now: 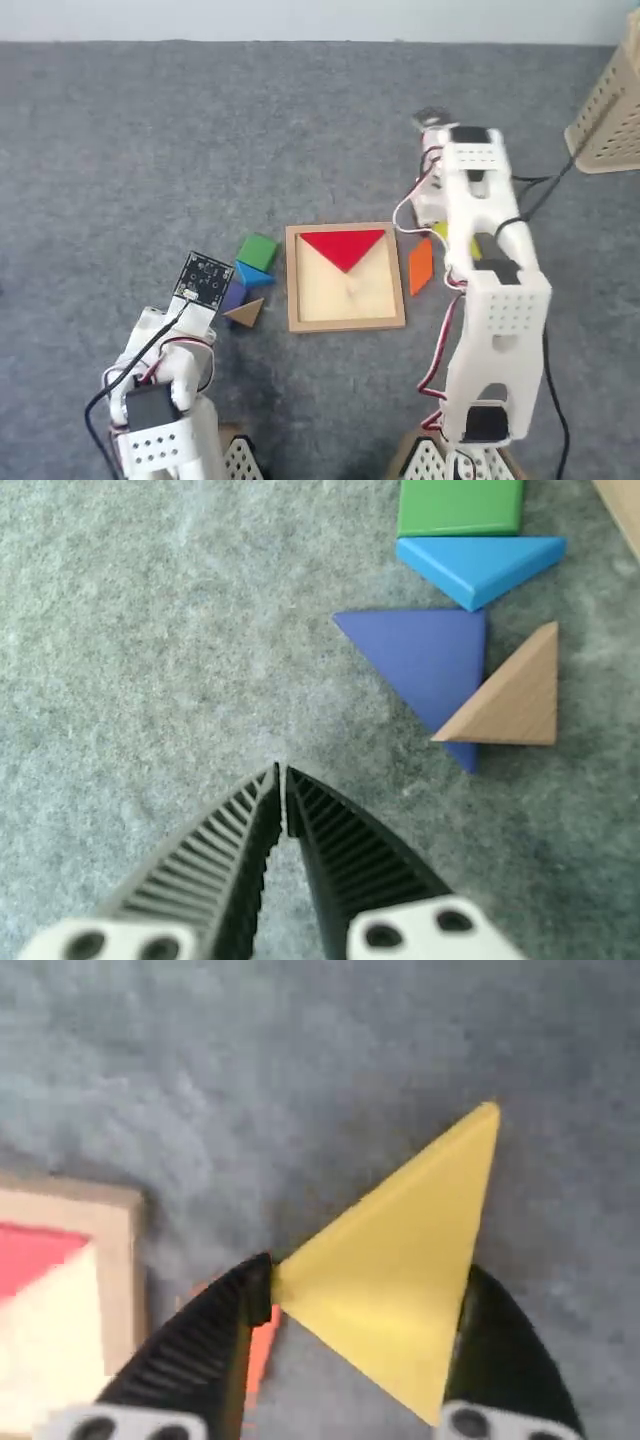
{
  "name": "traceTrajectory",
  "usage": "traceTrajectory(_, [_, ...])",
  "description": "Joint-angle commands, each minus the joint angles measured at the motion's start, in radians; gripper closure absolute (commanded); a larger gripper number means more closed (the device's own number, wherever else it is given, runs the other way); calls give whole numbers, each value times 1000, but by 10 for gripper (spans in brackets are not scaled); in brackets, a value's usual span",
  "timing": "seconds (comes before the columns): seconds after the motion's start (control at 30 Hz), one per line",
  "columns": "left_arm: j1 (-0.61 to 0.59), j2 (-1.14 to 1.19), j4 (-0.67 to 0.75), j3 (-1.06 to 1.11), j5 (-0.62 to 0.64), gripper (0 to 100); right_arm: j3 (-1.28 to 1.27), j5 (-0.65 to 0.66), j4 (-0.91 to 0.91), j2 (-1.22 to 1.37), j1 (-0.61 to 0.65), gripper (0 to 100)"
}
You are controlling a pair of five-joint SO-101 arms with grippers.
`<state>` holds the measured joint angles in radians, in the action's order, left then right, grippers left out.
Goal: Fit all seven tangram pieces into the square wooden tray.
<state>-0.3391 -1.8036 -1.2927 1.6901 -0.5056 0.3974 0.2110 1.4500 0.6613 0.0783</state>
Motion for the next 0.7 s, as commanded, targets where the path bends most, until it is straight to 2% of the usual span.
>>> traceTrajectory(0.0, [-5,-12,-3,-4,-9,987,8,-14,59,-168,-12,816])
traceTrajectory(0.2, [-3,-12,-3,-4,-9,987,-144,-8,47,-361,15,816])
traceTrajectory(0.3, [-3,-12,-3,-4,-9,987,-284,-6,-1,-492,71,816])
traceTrajectory(0.5, [-5,-12,-3,-4,-9,987,-578,44,-133,-745,291,816])
traceTrajectory(0.67, [-5,-12,-3,-4,-9,987,-658,98,-154,-771,458,816])
